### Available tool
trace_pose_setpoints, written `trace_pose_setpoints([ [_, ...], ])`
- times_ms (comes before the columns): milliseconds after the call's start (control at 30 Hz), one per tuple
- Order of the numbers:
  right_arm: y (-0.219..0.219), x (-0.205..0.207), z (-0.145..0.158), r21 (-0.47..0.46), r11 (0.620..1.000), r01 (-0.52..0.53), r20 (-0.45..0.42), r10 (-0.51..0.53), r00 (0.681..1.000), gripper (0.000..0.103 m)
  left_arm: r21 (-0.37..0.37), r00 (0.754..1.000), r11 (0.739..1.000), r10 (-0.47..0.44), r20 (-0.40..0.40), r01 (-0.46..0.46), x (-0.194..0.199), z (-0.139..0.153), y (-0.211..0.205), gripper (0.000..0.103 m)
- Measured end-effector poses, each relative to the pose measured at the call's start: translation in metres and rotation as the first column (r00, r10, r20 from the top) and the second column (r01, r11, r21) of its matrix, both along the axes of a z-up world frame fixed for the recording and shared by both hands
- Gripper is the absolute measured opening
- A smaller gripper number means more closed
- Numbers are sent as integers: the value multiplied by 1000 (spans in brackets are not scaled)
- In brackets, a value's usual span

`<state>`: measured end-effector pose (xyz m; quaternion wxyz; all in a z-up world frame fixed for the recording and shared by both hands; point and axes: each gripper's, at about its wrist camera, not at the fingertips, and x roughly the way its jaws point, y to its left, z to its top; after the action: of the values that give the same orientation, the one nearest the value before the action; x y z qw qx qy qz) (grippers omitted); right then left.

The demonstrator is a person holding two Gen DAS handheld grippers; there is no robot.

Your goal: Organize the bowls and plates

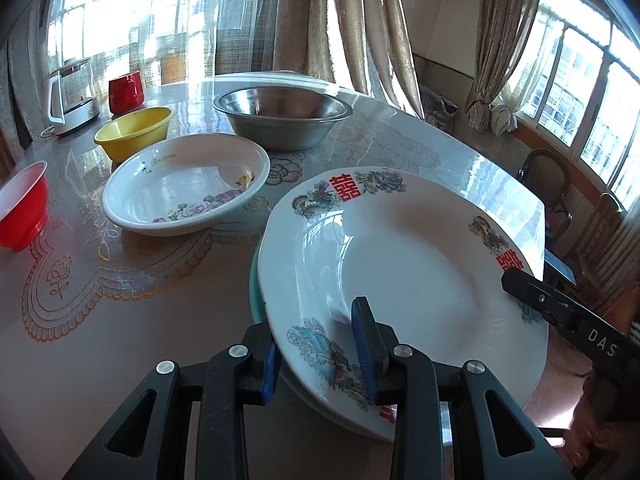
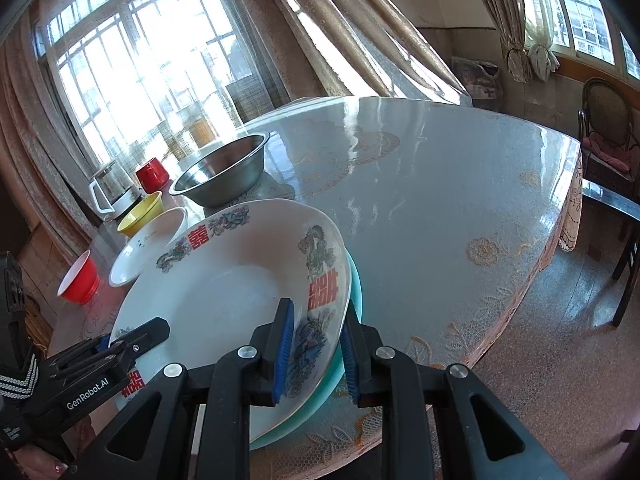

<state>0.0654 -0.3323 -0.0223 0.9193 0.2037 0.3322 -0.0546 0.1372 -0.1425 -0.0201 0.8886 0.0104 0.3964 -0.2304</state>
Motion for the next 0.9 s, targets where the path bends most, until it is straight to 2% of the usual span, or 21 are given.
trace_pose_setpoints([
  [100, 1, -7, 3, -10, 1000, 0, 4, 0, 1000, 24, -19, 1000, 1000, -3, -5, 2, -6, 1, 4, 34],
  [300, 5, -11, 2, -58, 998, 9, 5, -9, 1000, 22, 4, 1000, 1000, 5, 24, -5, -7, 0, -2, 34],
  [467, 5, -11, 2, -62, 998, 23, 6, -23, 1000, 22, 5, 1000, 1000, -15, 18, 14, -6, 0, -1, 37],
  [567, 4, -14, 4, -31, 999, 33, 6, -33, 999, 23, -13, 1000, 1000, -26, 8, 27, -11, 5, 6, 38],
  [600, 3, -16, 5, -20, 999, 35, 12, -35, 999, 25, -8, 1000, 1000, -14, 18, 14, -14, 8, 10, 41],
  [633, 2, -18, 7, -15, 999, 39, 18, -38, 999, 25, 10, 999, 1000, 12, 33, -12, -17, 12, 13, 55],
  [667, 2, -20, 10, -14, 999, 44, 26, -44, 999, 26, 15, 998, 999, 31, 51, -32, -19, 15, 18, 63],
  [800, 1, -22, 18, -34, 997, 62, 38, -61, 997, 29, -25, 992, 998, 58, 110, -56, -26, 31, 41, 65],
  [867, 1, -21, 20, -27, 998, 64, 40, -63, 997, 29, -26, 991, 997, 77, 113, -75, -23, 34, 50, 76],
  [900, 3, -21, 21, -24, 998, 64, 42, -63, 997, 29, -28, 990, 996, 92, 110, -90, -20, 35, 56, 77],
])
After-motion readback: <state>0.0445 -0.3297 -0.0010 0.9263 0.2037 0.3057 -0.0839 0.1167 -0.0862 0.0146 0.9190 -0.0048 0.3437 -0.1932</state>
